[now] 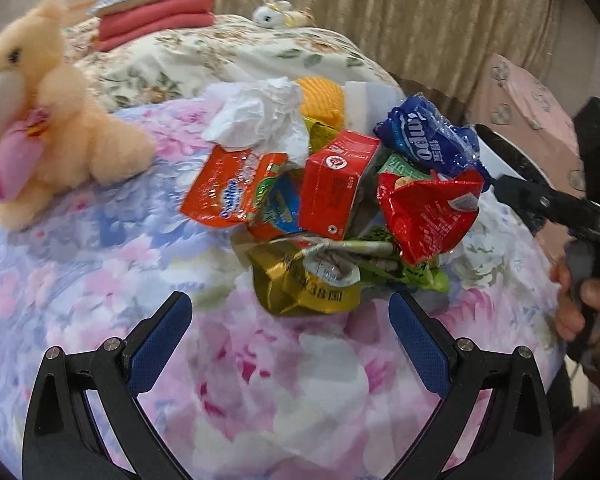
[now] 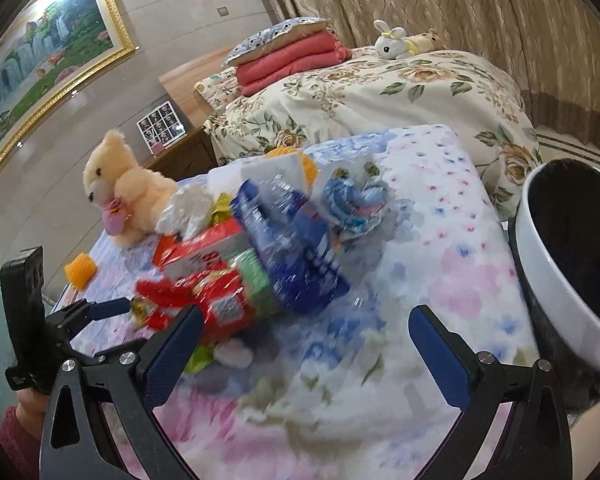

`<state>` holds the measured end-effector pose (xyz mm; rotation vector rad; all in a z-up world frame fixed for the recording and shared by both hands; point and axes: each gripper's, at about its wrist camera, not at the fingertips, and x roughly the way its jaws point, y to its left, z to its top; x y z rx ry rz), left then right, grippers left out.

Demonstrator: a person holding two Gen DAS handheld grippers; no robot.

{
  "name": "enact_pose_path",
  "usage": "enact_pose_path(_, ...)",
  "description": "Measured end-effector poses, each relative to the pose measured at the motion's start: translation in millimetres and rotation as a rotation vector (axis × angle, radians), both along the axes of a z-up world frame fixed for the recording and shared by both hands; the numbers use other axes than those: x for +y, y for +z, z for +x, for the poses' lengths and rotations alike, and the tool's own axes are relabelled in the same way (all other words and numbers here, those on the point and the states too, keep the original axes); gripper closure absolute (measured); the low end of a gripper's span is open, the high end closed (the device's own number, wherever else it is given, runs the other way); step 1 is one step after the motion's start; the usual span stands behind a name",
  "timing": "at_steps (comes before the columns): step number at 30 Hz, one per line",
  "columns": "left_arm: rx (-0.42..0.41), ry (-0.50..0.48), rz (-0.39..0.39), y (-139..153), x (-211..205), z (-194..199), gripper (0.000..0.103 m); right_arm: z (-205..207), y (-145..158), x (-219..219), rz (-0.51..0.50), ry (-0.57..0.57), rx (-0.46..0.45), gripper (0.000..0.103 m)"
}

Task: Collect trash
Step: 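Grasp the gold-green pouch with the left gripper while the right gripper grasps the blue bag, then carry the pouch and blue bag in both grippers over the white trash bin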

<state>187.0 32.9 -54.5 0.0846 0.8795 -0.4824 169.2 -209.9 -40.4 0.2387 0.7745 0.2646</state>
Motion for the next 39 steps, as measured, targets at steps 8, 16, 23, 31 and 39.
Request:
enact_pose_path(8, -0.019, -0.106, -0.033, 5.6, -16.5, 12.6, 0.008, 26.5, -3.7, 0.7, 0.021, 0.044, 0.016, 0.019)
enact_pose_path(16, -0.027, -0.149, -0.036, 8.1, -25.9, -9.5, 0.053, 17.1, -8.3, 1.5, 0.054, 0.076, 0.026, 0.066)
enact_pose_path(23, -0.063, -0.104, -0.038, 11.9, -33.1, -56.3, 0.058, -11.3, 2.2, -8.3, 0.076, 0.072, -0.012, 0.068)
enact_pose_path(31, -0.023, 0.063, -0.137, 18.7, -29.5, -80.8, 0.059, -37.4, 5.6, -43.5, 0.102, 0.0, -0.029, 0.068)
enact_pose_path(39, -0.052, 0.02, -0.134, 31.1, -79.4, -94.2, 0.059, -62.9, 14.7, -82.2, 0.103, -0.06, -0.06, 0.068)
